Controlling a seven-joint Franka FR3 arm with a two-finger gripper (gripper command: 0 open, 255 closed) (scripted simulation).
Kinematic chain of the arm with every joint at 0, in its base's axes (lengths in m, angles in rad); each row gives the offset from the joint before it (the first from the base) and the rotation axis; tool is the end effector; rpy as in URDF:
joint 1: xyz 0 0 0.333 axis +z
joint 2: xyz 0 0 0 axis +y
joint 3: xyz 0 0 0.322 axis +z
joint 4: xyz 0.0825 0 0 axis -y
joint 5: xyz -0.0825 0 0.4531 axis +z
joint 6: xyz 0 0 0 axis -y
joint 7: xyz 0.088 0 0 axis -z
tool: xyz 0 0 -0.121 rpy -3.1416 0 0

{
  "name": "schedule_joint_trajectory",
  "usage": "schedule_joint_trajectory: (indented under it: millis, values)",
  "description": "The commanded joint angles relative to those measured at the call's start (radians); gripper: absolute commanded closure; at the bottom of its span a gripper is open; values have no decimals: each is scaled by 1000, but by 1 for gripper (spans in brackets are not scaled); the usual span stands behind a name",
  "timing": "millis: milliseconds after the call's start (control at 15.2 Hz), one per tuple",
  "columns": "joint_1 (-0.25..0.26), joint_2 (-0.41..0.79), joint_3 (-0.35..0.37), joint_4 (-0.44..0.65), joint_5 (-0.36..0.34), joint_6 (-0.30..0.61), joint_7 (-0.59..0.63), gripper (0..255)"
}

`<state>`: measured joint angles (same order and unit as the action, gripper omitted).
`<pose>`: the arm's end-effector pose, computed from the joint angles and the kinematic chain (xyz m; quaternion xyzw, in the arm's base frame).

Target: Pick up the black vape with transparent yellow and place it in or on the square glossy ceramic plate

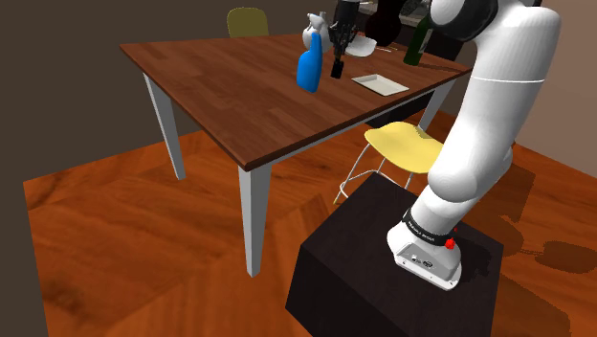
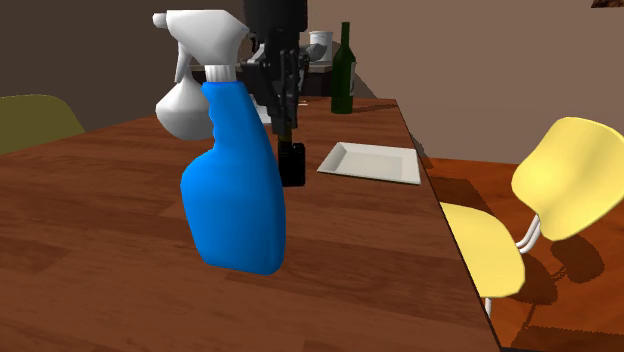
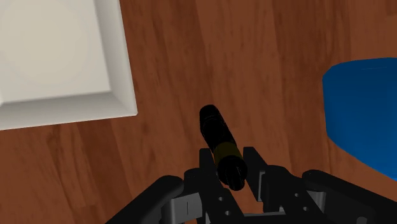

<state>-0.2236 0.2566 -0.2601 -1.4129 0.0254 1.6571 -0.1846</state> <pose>0.6347 -0.3081 0.5441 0.9891 -0.1461 -0.0084 0.0183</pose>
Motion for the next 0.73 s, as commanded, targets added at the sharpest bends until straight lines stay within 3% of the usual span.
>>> schedule_joint_trajectory:
  millis: [0,660]
  values:
    - [-1,4,0,35,1,-31,0,255]
    - [-15,50,-3,226,13,-177,-8,255]
